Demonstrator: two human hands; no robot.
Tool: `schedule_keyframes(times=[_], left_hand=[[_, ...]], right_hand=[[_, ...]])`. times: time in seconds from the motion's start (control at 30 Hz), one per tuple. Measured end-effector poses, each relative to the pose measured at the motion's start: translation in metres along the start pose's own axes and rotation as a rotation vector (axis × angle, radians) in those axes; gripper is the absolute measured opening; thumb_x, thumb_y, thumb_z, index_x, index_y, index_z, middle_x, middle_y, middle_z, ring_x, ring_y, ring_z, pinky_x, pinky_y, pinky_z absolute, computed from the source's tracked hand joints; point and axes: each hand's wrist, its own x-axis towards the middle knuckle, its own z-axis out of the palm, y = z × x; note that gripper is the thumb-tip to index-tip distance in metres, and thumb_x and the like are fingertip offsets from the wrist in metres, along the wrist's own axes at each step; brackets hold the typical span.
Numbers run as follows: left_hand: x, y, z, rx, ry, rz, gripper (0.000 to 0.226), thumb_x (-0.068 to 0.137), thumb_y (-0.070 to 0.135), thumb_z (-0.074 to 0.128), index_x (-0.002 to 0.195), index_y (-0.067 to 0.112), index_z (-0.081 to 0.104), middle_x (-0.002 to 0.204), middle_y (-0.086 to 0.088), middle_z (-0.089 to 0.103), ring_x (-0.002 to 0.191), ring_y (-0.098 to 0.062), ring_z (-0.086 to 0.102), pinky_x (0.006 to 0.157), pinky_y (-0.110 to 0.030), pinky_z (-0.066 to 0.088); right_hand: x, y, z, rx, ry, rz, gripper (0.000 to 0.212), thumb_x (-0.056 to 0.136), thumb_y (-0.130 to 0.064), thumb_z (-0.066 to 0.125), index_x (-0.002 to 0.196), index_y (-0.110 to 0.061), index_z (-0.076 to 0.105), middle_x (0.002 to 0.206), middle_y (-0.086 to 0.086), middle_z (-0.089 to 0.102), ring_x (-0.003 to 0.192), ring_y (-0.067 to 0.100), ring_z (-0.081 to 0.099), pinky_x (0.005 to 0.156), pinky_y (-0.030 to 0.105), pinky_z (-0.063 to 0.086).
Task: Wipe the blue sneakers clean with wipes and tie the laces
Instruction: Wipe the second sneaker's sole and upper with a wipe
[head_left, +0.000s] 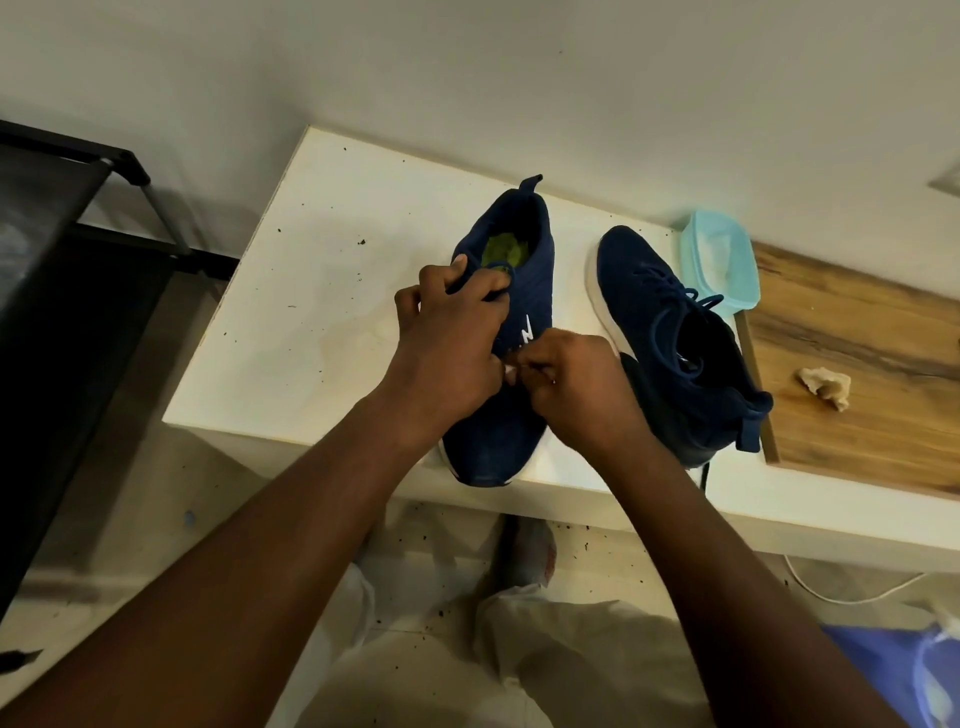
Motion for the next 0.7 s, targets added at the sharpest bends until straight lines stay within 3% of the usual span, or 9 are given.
schedule_keyframes(times=[0.07, 0.13, 0.23, 0.3, 0.4, 0.5, 0.6, 0.7], left_hand=[[0.000, 0.000, 0.000, -0.005, 0.005, 0.002, 0.064, 0.086, 0.025, 0.070, 0.146, 0.024, 0.048, 0.158, 0.015, 0.030, 0.150, -0.026, 0.013, 0.111, -0.042, 0.021], [0.000, 0.000, 0.001, -0.015, 0.005, -0.002, 0.065, 0.085, 0.023, 0.070, 0.146, 0.022, 0.049, 0.158, 0.014, 0.031, 0.150, -0.027, 0.013, 0.111, -0.043, 0.021], [0.001, 0.000, 0.002, -0.012, -0.002, -0.006, 0.064, 0.084, 0.022, 0.070, 0.145, 0.022, 0.049, 0.158, 0.014, 0.031, 0.150, -0.028, 0.012, 0.111, -0.043, 0.022], [0.001, 0.001, 0.002, -0.008, -0.005, -0.010, 0.064, 0.086, 0.023, 0.069, 0.146, 0.023, 0.048, 0.159, 0.014, 0.030, 0.150, -0.028, 0.012, 0.111, -0.043, 0.022], [-0.001, 0.002, -0.001, -0.010, -0.002, -0.012, 0.063, 0.087, 0.024, 0.069, 0.146, 0.024, 0.048, 0.159, 0.014, 0.030, 0.150, -0.027, 0.012, 0.111, -0.042, 0.022], [0.000, 0.002, 0.001, -0.024, 0.003, -0.004, 0.063, 0.086, 0.022, 0.069, 0.146, 0.022, 0.049, 0.159, 0.013, 0.031, 0.150, -0.028, 0.012, 0.111, -0.043, 0.022], [0.001, 0.001, 0.002, -0.021, 0.006, -0.007, 0.063, 0.086, 0.022, 0.069, 0.146, 0.022, 0.049, 0.158, 0.013, 0.032, 0.150, -0.029, 0.012, 0.110, -0.043, 0.022], [-0.001, 0.001, 0.002, -0.023, 0.018, -0.016, 0.060, 0.089, 0.024, 0.069, 0.146, 0.023, 0.050, 0.158, 0.013, 0.032, 0.150, -0.028, 0.013, 0.110, -0.042, 0.022]], right_hand=[[0.000, 0.007, -0.009, 0.032, -0.054, 0.027, 0.015, 0.089, -0.018, 0.071, 0.097, -0.028, 0.079, 0.093, -0.008, 0.074, 0.080, 0.011, 0.064, 0.076, 0.037, 0.056], [0.007, 0.014, -0.011, -0.050, 0.109, 0.059, 0.012, 0.090, -0.023, 0.071, 0.098, -0.028, 0.078, 0.089, -0.006, 0.072, 0.080, 0.014, 0.061, 0.073, 0.039, 0.055], [0.018, 0.005, -0.001, -0.217, 0.343, 0.071, 0.015, 0.092, -0.013, 0.063, 0.097, -0.017, 0.077, 0.087, 0.006, 0.066, 0.085, 0.027, 0.057, 0.067, 0.044, 0.052], [0.017, -0.005, 0.005, -0.105, 0.268, 0.031, 0.018, 0.091, -0.009, 0.060, 0.090, -0.014, 0.077, 0.084, 0.008, 0.067, 0.079, 0.027, 0.059, 0.064, 0.042, 0.052], [0.012, 0.001, 0.001, -0.025, 0.078, -0.024, 0.019, 0.092, -0.014, 0.063, 0.095, -0.023, 0.080, 0.090, 0.000, 0.073, 0.081, 0.021, 0.064, 0.071, 0.040, 0.055], [0.017, 0.014, -0.004, -0.044, 0.187, 0.092, 0.013, 0.093, -0.029, 0.066, 0.096, -0.032, 0.078, 0.092, -0.008, 0.072, 0.087, 0.017, 0.059, 0.075, 0.041, 0.054], [0.017, 0.002, 0.010, -0.197, 0.335, 0.118, 0.019, 0.095, -0.024, 0.058, 0.095, -0.025, 0.077, 0.098, -0.001, 0.068, 0.093, 0.025, 0.054, 0.072, 0.038, 0.047], [0.010, -0.010, 0.012, -0.098, 0.161, 0.044, 0.022, 0.092, -0.010, 0.057, 0.091, -0.019, 0.078, 0.086, 0.003, 0.068, 0.081, 0.025, 0.059, 0.062, 0.031, 0.042]])
